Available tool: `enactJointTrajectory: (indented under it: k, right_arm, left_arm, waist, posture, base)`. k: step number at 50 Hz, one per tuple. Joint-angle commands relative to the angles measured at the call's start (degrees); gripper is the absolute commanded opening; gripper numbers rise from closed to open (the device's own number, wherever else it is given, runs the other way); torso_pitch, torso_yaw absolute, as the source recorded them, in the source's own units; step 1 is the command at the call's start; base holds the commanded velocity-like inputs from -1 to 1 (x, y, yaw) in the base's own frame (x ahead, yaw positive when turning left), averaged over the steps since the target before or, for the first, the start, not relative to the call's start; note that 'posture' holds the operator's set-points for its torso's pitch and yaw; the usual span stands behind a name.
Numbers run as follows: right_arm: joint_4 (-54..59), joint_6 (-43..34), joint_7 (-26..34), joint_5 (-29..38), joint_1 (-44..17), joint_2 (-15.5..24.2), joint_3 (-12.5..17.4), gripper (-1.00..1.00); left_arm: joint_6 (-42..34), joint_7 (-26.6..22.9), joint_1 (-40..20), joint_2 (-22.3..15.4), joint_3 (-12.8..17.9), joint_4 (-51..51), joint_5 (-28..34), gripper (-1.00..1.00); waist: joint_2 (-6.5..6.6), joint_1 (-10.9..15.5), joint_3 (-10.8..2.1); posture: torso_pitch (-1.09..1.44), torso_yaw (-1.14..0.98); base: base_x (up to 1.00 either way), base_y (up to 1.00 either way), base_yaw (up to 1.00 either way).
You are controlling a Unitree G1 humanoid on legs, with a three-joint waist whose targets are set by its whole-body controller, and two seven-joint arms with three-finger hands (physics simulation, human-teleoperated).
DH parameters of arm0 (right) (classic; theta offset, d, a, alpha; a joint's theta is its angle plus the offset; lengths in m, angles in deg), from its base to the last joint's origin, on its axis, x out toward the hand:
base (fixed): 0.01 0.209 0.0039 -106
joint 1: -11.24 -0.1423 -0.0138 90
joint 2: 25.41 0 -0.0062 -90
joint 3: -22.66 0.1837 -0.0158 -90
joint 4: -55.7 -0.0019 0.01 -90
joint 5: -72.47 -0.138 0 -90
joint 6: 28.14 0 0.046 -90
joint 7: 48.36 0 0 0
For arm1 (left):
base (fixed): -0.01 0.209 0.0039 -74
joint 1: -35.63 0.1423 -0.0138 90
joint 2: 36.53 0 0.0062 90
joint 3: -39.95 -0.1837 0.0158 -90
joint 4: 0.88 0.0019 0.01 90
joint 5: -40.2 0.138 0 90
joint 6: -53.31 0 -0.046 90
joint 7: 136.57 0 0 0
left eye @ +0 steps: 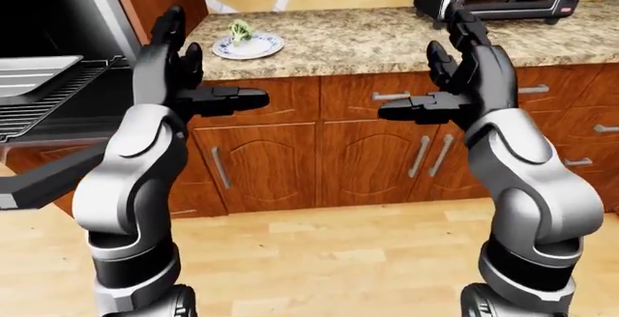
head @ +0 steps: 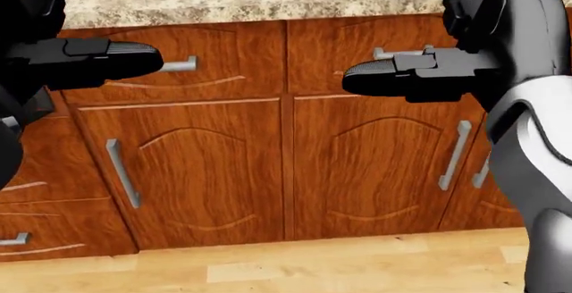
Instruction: Place the broccoli on the rack of the oven.
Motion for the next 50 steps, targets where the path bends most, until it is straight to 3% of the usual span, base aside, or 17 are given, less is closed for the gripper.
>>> enactJointTrajectory:
  k: [1, 4, 7, 8, 11, 17, 20, 21, 23, 27, 31, 33, 41, 43, 45, 46, 50]
  right_arm:
    - [-1.3, 1.3, -0.2, -0.4, -1.8, 0.8, 0.6, 1.00]
    - [-1.3, 1.4, -0.3, -0.5, -1.6, 0.9, 0.4, 1.00]
    - [-1.0, 1.7, -0.2, -0.6, -1.4, 0.6, 0.1, 1.00]
    - [-1.2, 1.5, -0.2, -0.7, -1.4, 0.6, 0.1, 1.00]
    - [-1.0, 1.8, -0.1, -0.7, -1.4, 0.8, 0.3, 1.00]
    - [-0.6, 2.3, -0.1, -0.8, -1.2, 0.6, 0.2, 1.00]
    - [-0.4, 2.5, -0.1, -0.9, -1.1, 0.5, 0.2, 1.00]
    - [-0.7, 2.0, -0.3, -1.0, -1.4, 0.6, 0.3, 1.00]
    - [-0.4, 2.7, -0.3, -1.0, -1.2, 0.5, 0.3, 1.00]
    - [-0.4, 2.6, -0.4, -1.1, -1.2, 0.5, 0.3, 1.00]
    - [-0.5, 2.3, -0.6, -1.5, -1.5, 0.6, 0.4, 1.00]
    - [-0.3, 2.5, -0.7, -1.5, -1.4, 0.6, 0.3, 1.00]
    - [-0.7, 2.4, -0.7, -1.7, -1.3, 0.8, 0.4, 1.00]
    - [-1.2, 1.7, -0.9, -2.0, -1.7, 0.9, 0.6, 1.00]
    - [-1.4, 1.4, -1.1, -2.2, -1.9, 1.0, 0.7, 1.00]
    - [-1.4, 1.4, -1.1, -2.3, -2.0, 1.0, 0.7, 1.00]
    - [-1.2, 1.7, -1.1, -2.3, -1.8, 1.1, 0.5, 1.00]
  left_arm:
    - [1.3, 0.2, -1.7, -0.5, 0.3, -1.3, 0.1, 1.00]
    - [1.2, 0.2, -1.5, -0.4, 0.3, -1.4, 0.1, 1.00]
    - [1.3, 0.2, -1.4, -0.3, 0.2, -1.2, 0.1, 1.00]
    - [1.2, 0.2, -1.4, -0.3, 0.2, -1.4, 0.1, 1.00]
    - [1.4, 0.2, -1.4, -0.3, 0.0, -1.2, 0.4, 1.00]
    - [1.5, 0.2, -1.5, -0.4, 0.5, -1.0, 0.2, 1.00]
    - [1.6, 0.3, -1.5, -0.5, 0.7, -0.7, 0.0, 1.00]
    - [1.4, 0.4, -1.5, -0.7, 0.8, -0.9, -0.2, 1.00]
    - [1.3, 0.6, -1.5, -0.6, 0.7, -1.1, -0.3, 1.00]
    - [1.7, 0.6, -1.4, -0.8, 0.7, -0.7, -0.4, 1.00]
    - [1.6, 0.6, -1.5, -0.7, 0.4, -0.6, -0.4, 1.00]
    - [2.2, 0.4, -1.3, -0.7, 0.3, -0.1, -0.1, 1.00]
    - [2.1, 0.3, -1.1, -0.5, 0.1, -0.6, 0.5, 1.00]
    - [2.3, 0.2, -1.1, -0.4, 0.0, -0.4, 0.7, 1.00]
    - [2.3, 0.1, -1.1, -0.3, -0.1, -0.3, 0.9, 1.00]
    - [2.3, 0.0, -1.1, -0.3, -0.1, -0.3, 1.0, 1.00]
    - [2.5, -0.2, -1.1, -0.2, 0.0, -0.2, 1.0, 1.00]
  waist:
    - [0.68, -0.3, -1.13]
    - [-0.83, -0.1, -1.60]
    - [-4.33, 0.4, -1.44]
    - [-3.35, 0.3, -1.12]
    - [-3.97, 0.0, -1.39]
    - [-1.10, -0.4, -0.71]
    - [3.71, -0.9, -2.15]
    - [2.00, -0.3, -1.77]
    - [2.73, -0.3, -1.27]
    - [0.35, 0.1, -1.27]
    - [-3.11, 0.5, -0.82]
    - [-5.15, 0.9, -1.99]
    - [-2.17, -0.3, -1.14]
    - [-0.33, -0.7, -1.09]
    - [3.40, -1.0, -2.05]
    - [3.69, -1.3, -2.84]
    - [1.85, -0.3, -1.63]
  posture:
    - [0.00, 0.00]
    - [0.00, 0.00]
    - [0.00, 0.00]
    - [0.00, 0.00]
    - [0.00, 0.00]
    - [0.00, 0.00]
    - [0.00, 0.00]
    - [0.00, 0.00]
    - [0.00, 0.00]
    - [0.00, 0.00]
    - [0.00, 0.00]
    - [0.00, 0.00]
    - [0.00, 0.00]
    - [0.00, 0.00]
    - [0.00, 0.00]
    - [0.00, 0.00]
    - [0.00, 0.00]
  base:
    - [0.19, 0.09, 0.00]
    - [0.18, 0.09, 0.00]
    - [0.19, 0.08, 0.00]
    - [0.20, 0.09, 0.00]
    - [0.19, 0.09, 0.00]
    - [0.18, 0.10, 0.00]
    - [0.18, 0.10, 0.00]
    - [0.18, 0.10, 0.00]
    - [0.18, 0.11, 0.00]
    - [0.19, 0.15, 0.00]
    - [0.18, 0.18, 0.00]
    - [0.18, 0.18, 0.00]
    - [0.18, 0.17, 0.00]
    - [0.18, 0.16, 0.00]
    - [0.19, 0.16, 0.00]
    - [0.17, 0.16, 0.00]
    - [0.18, 0.16, 0.00]
